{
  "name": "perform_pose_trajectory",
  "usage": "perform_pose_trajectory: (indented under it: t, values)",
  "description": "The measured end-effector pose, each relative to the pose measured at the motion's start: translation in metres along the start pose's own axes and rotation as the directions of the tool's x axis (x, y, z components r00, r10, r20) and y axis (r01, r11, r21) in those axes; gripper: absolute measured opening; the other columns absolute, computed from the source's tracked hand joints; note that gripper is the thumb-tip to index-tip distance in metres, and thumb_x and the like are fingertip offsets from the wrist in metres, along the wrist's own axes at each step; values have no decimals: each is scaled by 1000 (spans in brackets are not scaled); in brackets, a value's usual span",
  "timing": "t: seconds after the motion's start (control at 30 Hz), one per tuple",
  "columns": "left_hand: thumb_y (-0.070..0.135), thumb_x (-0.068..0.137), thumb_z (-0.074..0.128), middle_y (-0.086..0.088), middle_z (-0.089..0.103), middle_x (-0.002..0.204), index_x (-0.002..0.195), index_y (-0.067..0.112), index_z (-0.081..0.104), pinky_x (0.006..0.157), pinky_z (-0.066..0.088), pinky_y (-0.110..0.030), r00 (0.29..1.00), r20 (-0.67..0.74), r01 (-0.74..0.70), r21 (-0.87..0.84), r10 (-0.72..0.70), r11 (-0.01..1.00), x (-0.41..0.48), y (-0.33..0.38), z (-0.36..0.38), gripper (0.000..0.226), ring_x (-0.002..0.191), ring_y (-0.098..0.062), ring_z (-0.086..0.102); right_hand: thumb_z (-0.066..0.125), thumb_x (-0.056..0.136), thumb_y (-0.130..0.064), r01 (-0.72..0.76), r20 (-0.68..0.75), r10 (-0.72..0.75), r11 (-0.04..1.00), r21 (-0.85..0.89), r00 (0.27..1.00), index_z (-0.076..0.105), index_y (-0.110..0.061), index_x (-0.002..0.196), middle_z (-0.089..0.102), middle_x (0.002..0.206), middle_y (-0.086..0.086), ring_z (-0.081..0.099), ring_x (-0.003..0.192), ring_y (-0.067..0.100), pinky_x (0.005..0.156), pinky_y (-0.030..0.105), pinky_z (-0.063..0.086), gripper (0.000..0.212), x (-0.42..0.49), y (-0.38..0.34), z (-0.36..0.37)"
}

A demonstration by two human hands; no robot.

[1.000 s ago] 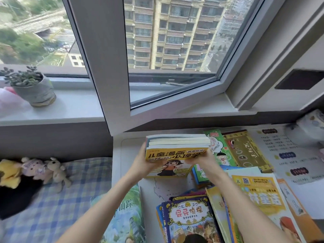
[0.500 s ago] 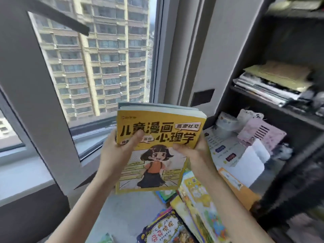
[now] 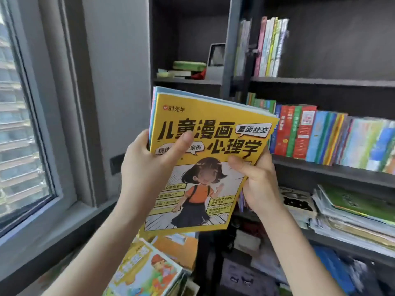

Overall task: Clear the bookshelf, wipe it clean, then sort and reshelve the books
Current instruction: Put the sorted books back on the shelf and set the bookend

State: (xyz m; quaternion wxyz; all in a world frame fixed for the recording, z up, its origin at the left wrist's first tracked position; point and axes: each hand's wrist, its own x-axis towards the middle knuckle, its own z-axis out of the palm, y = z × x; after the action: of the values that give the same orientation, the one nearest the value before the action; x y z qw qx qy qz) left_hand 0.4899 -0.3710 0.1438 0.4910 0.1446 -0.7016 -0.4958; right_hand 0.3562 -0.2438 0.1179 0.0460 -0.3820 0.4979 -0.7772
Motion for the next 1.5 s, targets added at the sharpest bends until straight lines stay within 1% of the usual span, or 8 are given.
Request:
perform_pose_trajectory:
  t: [0.53, 0.8, 0.9, 0.97, 1.03, 1.1, 1.3, 1.5]
  values:
    - [69, 61, 62, 14, 73, 86, 86, 37, 63, 80, 57, -41, 988, 64, -122, -219, 139, 968, -2, 103, 319, 41, 82, -3, 69, 75, 66, -14, 94, -113, -156, 901, -424, 981, 60, -19, 104, 74, 97, -6, 68, 92, 9, 78, 25, 50, 41, 81, -166, -293]
    - [100, 41, 46, 9, 71, 102, 117, 25, 62, 87, 54, -42, 995, -50, -103, -315, 92, 943, 105, 116, 425, 108, 97, -13, 67, 71, 81, -8, 172, -133, -294, 809, -562, 947, 60, -22, 109, 72, 98, -9, 67, 95, 9, 74, 26, 48, 34, 206, -199, -331]
    - [84, 61, 55, 11, 66, 88, 101, 25, 64, 82, 52, -35, 991, -63, -131, -303, 117, 944, 160, 128, 454, 72, 83, -6, 62, 71, 84, -23, 153, -123, -351, 662, -734, 928, 53, -28, 121, 67, 114, -12, 62, 108, 10, 91, 39, 50, 42, 262, -205, -336]
    - [70, 73, 61, 11, 63, 78, 87, 28, 59, 72, 52, -32, 989, -70, -143, -293, 128, 945, 195, 136, 474, 44, 71, -5, 58, 70, 83, -39, 52, -145, -431, 414, -909, 891, 31, -29, 144, 54, 137, -7, 55, 122, 19, 100, 48, 45, 74, 294, -202, -337]
    - [67, 76, 61, 11, 61, 76, 86, 28, 57, 69, 52, -31, 990, -79, -138, -298, 120, 944, 234, 141, 496, 41, 71, -8, 60, 67, 82, -49, -88, -163, -544, 160, -983, 823, 11, -26, 152, 42, 148, -3, 49, 128, 24, 96, 45, 45, 93, 318, -191, -331]
    - [67, 78, 60, 13, 58, 78, 90, 28, 53, 73, 51, -32, 991, -103, -110, -319, 81, 941, 264, 145, 514, 41, 78, -11, 61, 64, 83, -54, -31, -67, -540, 75, -997, 839, 11, -29, 152, 41, 148, -6, 50, 127, 21, 93, 39, 47, 90, 334, -176, -328]
    - [66, 80, 58, 5, 56, 83, 93, 19, 46, 63, 40, -29, 982, -180, -107, -268, 59, 957, 320, 162, 561, 50, 73, -15, 55, 68, 80, -55, 139, 97, -157, 284, -949, 983, 8, -49, 148, 39, 147, -17, 45, 130, 15, 95, 30, 44, 90, 386, -139, -339]
    - [64, 82, 57, -4, 61, 101, 101, 16, 46, 63, 48, -33, 978, -182, -120, -111, 98, 987, 341, 160, 612, 53, 84, -23, 62, 73, 77, -48, 200, 163, -185, 209, -957, 969, 4, -34, 149, 45, 141, -5, 58, 107, 16, 81, 26, 52, 101, 436, -101, -362]
